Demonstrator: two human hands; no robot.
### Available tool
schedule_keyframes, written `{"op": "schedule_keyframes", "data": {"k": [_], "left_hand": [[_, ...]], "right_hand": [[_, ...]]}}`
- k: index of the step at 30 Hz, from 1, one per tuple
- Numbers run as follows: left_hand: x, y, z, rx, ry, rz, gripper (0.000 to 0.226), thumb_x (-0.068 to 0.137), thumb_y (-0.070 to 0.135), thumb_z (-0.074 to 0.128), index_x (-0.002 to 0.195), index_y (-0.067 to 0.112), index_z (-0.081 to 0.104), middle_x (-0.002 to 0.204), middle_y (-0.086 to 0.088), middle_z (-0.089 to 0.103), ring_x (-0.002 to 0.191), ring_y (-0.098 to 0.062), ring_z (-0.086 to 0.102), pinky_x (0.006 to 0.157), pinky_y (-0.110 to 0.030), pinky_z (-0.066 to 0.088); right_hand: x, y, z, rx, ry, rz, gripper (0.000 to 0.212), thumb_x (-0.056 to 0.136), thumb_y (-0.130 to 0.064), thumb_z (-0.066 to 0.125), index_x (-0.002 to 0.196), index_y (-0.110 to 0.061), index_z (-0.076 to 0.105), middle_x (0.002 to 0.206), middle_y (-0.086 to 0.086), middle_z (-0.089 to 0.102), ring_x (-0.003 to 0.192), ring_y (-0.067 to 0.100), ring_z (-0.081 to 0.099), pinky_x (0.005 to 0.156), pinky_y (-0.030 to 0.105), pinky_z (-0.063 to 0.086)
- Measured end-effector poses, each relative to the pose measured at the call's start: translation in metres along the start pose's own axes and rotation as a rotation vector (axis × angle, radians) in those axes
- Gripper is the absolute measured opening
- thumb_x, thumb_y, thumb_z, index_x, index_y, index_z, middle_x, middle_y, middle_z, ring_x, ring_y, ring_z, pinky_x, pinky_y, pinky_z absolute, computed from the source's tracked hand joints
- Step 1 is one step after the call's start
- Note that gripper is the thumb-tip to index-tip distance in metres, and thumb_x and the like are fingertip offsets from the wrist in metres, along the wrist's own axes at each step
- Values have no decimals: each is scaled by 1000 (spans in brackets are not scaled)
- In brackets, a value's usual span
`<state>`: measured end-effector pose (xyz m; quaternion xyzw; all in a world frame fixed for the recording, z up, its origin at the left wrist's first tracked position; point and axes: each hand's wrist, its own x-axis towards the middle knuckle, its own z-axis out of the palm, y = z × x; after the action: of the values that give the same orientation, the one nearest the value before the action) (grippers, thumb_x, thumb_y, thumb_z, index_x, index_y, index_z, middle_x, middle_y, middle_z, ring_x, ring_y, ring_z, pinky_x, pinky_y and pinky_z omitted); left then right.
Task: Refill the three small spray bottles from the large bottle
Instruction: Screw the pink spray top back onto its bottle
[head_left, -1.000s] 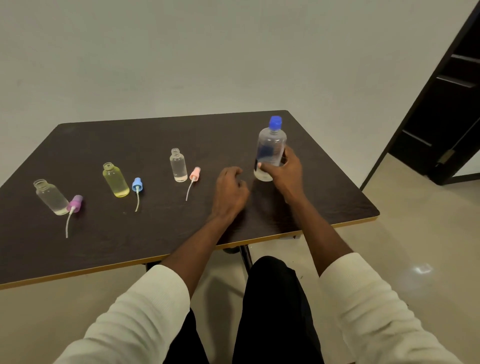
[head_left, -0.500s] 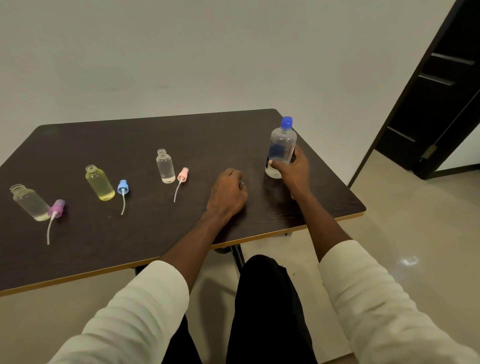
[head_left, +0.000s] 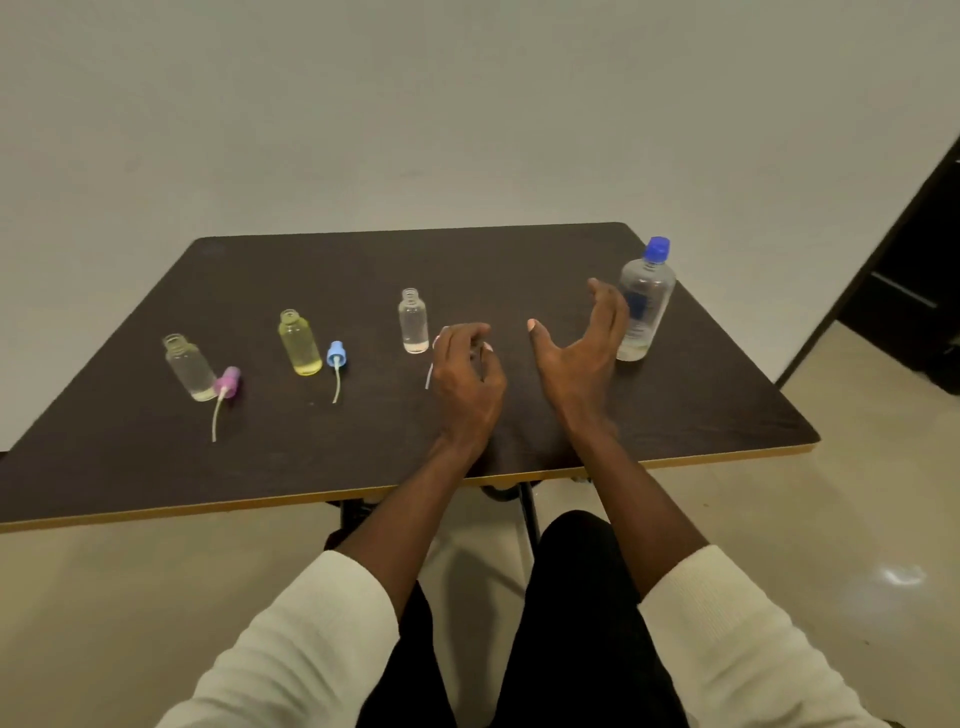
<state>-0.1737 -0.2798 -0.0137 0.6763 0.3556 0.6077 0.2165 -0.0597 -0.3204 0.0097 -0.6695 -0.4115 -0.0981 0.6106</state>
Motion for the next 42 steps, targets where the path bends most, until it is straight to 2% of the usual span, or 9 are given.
{"op": "schedule_keyframes", "data": {"k": [3, 7, 11, 17, 21, 25, 29, 33, 42], "left_hand": [[5, -9, -31, -72, 112, -105, 19, 91, -2, 60, 104, 12, 62, 102, -7, 62, 92, -14, 58, 82, -11, 45], [28, -36, -55, -69, 179, -351, 26, 92, 9, 67, 117, 10, 61, 111, 0, 63, 101, -13, 60, 89, -21, 50], [50, -60, -53, -155, 66, -543, 56, 91, 17, 74, 141, 8, 52, 140, -7, 58, 131, -15, 54, 109, -22, 42], [68, -77, -40, -214, -66, -604, 65, 86, 22, 81, 143, 10, 54, 144, -7, 59, 134, -16, 54, 114, -31, 43], [69, -84, -40, -225, -97, -497, 28, 79, 29, 82, 101, 42, 71, 103, 8, 77, 101, -15, 72, 96, -49, 57], [69, -80, -40, -202, -110, -459, 35, 81, 24, 79, 89, 56, 69, 95, 13, 76, 95, -14, 73, 89, -50, 59], [67, -82, -38, -220, -116, -465, 31, 82, 19, 80, 98, 44, 70, 96, 10, 77, 93, -12, 73, 86, -48, 61], [67, -82, -35, -242, -172, -463, 34, 83, 15, 81, 115, 23, 72, 101, 7, 78, 96, -10, 74, 83, -28, 60], [65, -76, -36, -204, -269, -430, 37, 85, 18, 81, 120, 19, 72, 100, 11, 77, 92, 2, 72, 74, -11, 52]], "right_hand": [[-10, -16, 27, 83, -121, -3, 50, 80, -23, 76, 123, -15, 53, 124, 3, 52, 112, 8, 50, 92, 10, 41], [-10, -26, 68, 152, -366, 285, 12, 79, -20, 76, 85, -14, 68, 85, -1, 67, 75, 7, 61, 69, 23, 50], [-2, -24, 99, 8, -468, 446, 30, 78, -36, 74, 66, -11, 61, 67, 1, 65, 63, 14, 58, 61, 31, 46], [6, -21, 122, -217, -584, 429, 39, 74, -49, 66, 72, -11, 67, 74, 7, 68, 75, 27, 66, 57, 28, 38], [11, -21, 130, -274, -611, 442, 36, 77, -43, 66, 80, -8, 64, 86, 10, 69, 84, 30, 64, 60, 28, 37], [17, -16, 133, -313, -632, 447, 33, 76, -41, 71, 83, -9, 65, 88, 9, 68, 86, 28, 63, 63, 29, 40], [28, -14, 116, -22, -446, 431, 25, 77, -36, 77, 72, -14, 67, 68, -3, 65, 68, 15, 61, 65, 29, 46], [46, -36, 88, 423, -185, 382, 11, 80, -17, 77, 83, -10, 70, 74, 0, 67, 65, 7, 59, 66, 30, 52], [51, -73, 75, 646, -315, 219, 3, 86, -19, 73, 88, -20, 73, 81, 5, 71, 76, 14, 65, 85, 51, 56]]}}
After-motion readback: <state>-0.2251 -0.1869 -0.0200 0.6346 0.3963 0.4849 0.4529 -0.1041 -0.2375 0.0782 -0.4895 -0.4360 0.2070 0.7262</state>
